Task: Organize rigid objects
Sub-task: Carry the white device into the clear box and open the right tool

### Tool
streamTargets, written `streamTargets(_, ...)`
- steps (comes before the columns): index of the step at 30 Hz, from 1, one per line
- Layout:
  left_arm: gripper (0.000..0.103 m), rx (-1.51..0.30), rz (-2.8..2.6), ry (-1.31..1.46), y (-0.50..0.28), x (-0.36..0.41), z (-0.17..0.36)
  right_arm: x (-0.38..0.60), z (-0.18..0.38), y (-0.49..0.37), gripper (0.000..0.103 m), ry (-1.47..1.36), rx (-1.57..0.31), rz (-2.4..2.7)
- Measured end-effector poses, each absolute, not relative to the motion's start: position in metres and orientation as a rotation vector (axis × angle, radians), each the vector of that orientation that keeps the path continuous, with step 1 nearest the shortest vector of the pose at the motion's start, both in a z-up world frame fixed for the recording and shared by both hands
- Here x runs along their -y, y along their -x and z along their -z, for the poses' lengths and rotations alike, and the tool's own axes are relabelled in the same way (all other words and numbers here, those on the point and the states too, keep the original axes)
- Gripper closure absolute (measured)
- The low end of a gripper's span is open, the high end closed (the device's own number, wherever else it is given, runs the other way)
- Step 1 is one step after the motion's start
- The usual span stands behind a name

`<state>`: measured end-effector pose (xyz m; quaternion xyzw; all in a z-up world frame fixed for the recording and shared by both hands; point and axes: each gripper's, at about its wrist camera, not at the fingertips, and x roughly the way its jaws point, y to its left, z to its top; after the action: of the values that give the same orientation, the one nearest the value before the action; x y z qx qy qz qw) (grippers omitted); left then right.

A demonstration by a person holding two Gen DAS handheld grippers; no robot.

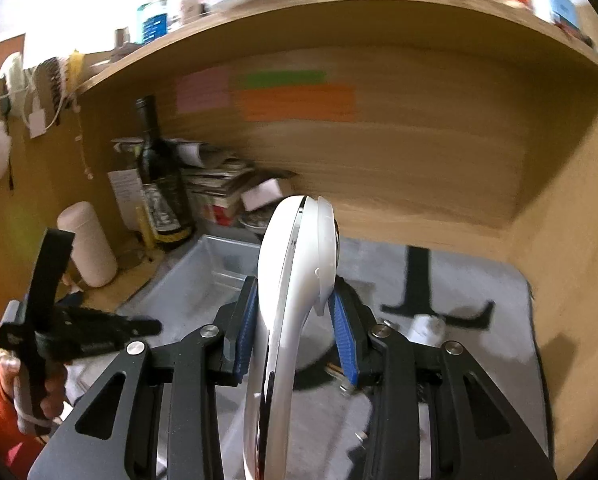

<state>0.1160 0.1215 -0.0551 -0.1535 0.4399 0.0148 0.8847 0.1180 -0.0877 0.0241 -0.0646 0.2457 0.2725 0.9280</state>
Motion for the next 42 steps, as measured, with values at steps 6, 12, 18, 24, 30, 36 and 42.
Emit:
streamTargets(6,0.09,-0.911,-0.027,0.322,-0.116,-0.121,0.055,0.05,-0.02,-0.128,0.071,0.176,-0.552,-0.635)
streamTargets(12,0.09,-0.9,-0.026,0.33,-0.114,-0.12,0.056,0.018,-0.003,-0.139,0.071,0.23,-0.636,-0.678)
streamTargets(18,0.09,-0.894,-0.027,0.333,-0.114,-0.12,0.056,-0.01,0.017,-0.149,0.071,0.302,-0.715,-0.692)
streamTargets(24,0.09,-0.889,-0.023,0.332,-0.113,-0.12,0.057,-0.03,0.04,-0.161,0.071,0.4,-0.82,-0.689)
streamTargets(30,0.09,-0.886,-0.02,0.327,-0.111,-0.12,0.057,-0.041,0.055,-0.17,0.071,0.451,-0.942,-0.719)
streamTargets(36,0.089,-0.882,-0.015,0.329,-0.11,-0.12,0.056,-0.048,0.069,-0.176,0.071,0.484,-1.043,-0.715)
streamTargets(42,0.089,-0.886,-0.01,0.337,-0.111,-0.121,0.057,-0.05,0.061,-0.165,0.064,0.529,-0.955,-0.664)
